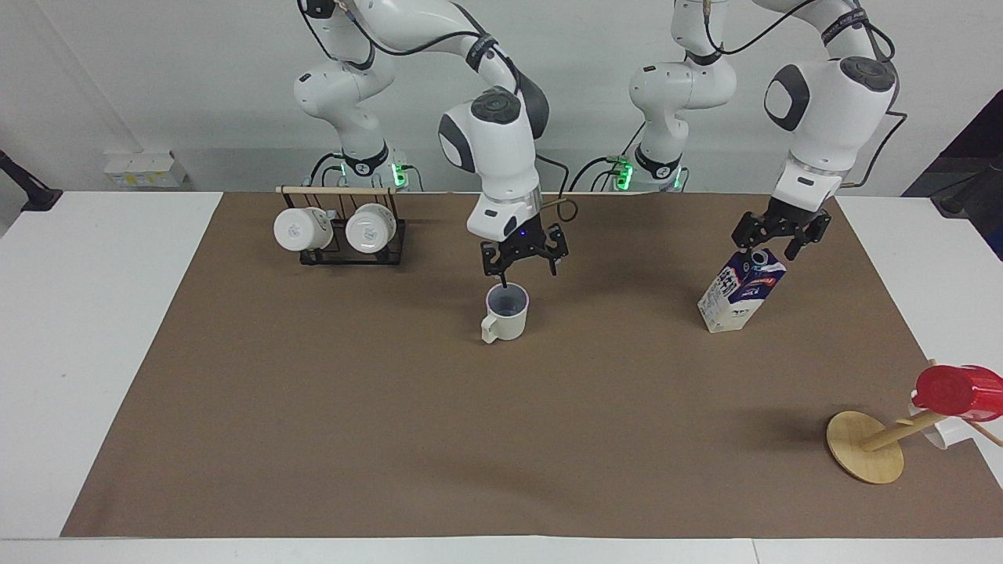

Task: Place cup and milk on table
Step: 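Lower the mug with the right gripper while the left gripper grasps the carton, then open the right gripper off the mug and withdraw it to rest, then carry the milk carton with the left gripper beside the mug, then set down the carton, open the left gripper and withdraw it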

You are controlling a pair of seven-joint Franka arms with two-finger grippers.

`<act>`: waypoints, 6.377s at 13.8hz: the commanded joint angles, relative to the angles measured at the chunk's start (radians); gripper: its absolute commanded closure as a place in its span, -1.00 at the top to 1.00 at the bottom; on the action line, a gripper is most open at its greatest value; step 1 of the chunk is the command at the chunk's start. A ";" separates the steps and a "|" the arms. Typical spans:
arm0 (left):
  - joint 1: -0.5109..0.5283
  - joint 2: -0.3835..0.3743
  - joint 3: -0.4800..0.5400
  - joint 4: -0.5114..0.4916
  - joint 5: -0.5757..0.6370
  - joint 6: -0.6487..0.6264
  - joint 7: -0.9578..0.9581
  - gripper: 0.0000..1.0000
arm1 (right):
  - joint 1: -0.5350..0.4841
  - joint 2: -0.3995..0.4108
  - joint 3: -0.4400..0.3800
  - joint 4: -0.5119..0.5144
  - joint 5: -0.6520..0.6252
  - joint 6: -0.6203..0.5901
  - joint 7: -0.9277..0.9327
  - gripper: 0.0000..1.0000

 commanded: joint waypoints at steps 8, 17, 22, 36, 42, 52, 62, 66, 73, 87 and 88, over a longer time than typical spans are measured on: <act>0.009 0.007 -0.004 -0.015 0.013 0.032 0.029 0.23 | -0.302 -0.198 0.005 -0.017 0.014 -0.277 -0.217 1.00; 0.009 0.009 -0.004 -0.012 0.013 0.023 0.027 0.03 | -0.522 -0.246 -0.004 0.033 -0.094 -0.395 -0.298 1.00; 0.006 0.022 -0.004 0.034 0.012 0.006 0.014 0.04 | -0.579 -0.237 -0.004 0.174 -0.123 -0.533 -0.366 1.00; -0.435 0.062 -0.019 0.198 0.013 -0.118 -0.494 0.03 | -0.603 -0.244 -0.007 0.298 -0.158 -0.772 -0.423 1.00; -0.511 0.177 -0.024 0.261 0.076 -0.078 -0.597 0.03 | -0.588 -0.276 -0.002 0.257 -0.147 -0.712 -0.414 1.00; -0.545 0.236 -0.024 0.258 0.124 -0.029 -0.660 1.00 | -0.588 -0.289 -0.002 0.234 -0.147 -0.708 -0.414 1.00; -0.487 0.085 -0.009 0.275 0.116 -0.251 -0.438 1.00 | -0.590 -0.290 -0.002 0.231 -0.147 -0.708 -0.412 1.00; -0.332 0.093 -0.009 0.352 0.070 -0.362 -0.245 1.00 | -0.588 -0.273 -0.001 0.242 -0.144 -0.725 -0.415 1.00; -0.099 0.110 -0.007 0.614 -0.008 -0.696 -0.034 1.00 | -0.585 -0.282 -0.001 0.233 -0.141 -0.724 -0.398 1.00; -0.080 0.104 0.008 0.637 0.001 -0.741 -0.032 1.00 | -0.582 -0.269 0.005 0.248 -0.143 -0.711 -0.317 1.00; -0.080 0.104 0.008 0.637 0.002 -0.742 -0.032 1.00 | -0.582 -0.269 0.005 0.246 -0.143 -0.711 -0.317 1.00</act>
